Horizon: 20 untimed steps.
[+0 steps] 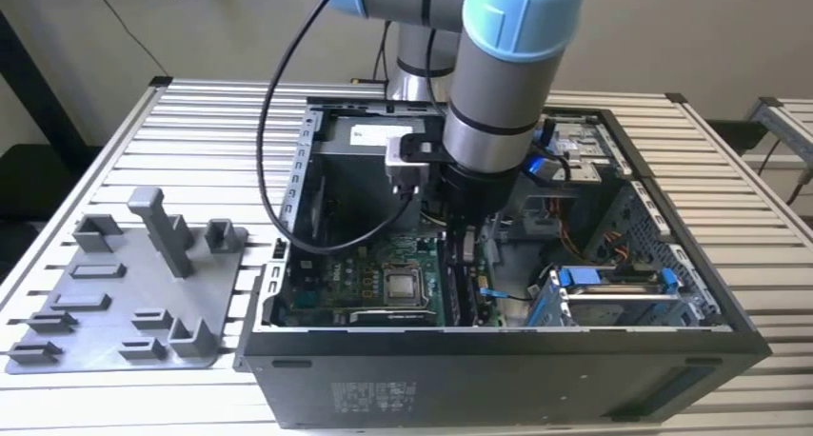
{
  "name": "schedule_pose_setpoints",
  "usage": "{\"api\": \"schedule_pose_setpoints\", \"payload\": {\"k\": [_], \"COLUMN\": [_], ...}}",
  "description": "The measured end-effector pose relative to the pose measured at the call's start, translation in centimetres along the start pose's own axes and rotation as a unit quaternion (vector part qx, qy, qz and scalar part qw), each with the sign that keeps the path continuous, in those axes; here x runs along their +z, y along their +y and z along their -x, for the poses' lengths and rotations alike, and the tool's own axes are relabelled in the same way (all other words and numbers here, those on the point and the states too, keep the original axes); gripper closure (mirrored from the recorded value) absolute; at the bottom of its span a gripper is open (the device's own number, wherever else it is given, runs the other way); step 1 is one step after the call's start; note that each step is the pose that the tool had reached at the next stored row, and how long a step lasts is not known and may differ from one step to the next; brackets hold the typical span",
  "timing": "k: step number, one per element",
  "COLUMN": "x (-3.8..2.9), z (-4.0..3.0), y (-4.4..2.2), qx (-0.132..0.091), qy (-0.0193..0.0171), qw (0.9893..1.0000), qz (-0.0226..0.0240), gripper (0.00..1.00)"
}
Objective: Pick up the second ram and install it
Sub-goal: 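Press down the second ram until it locks into place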
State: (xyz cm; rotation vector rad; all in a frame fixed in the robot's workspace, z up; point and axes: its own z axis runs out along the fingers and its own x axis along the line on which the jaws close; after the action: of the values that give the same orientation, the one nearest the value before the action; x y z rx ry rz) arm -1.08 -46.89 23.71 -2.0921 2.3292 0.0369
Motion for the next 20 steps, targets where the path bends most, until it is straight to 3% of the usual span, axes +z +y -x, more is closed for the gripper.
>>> {"api": "schedule_pose_setpoints", "payload": {"k": [6,12,20], "x": [-0.01,0.02,1.37], "z": [-1.11,-1.12,-1.16], "y": [-0.17,-0.23,-0.27], "qx": [0.0,0.0,0.0], "qy": [-0.002,-0.0019,-0.0011], "qw": [1.0,1.0,1.0], "qz": [0.0067,0.0079,0.0083], "gripper": [0.89,0.89,0.89]}}
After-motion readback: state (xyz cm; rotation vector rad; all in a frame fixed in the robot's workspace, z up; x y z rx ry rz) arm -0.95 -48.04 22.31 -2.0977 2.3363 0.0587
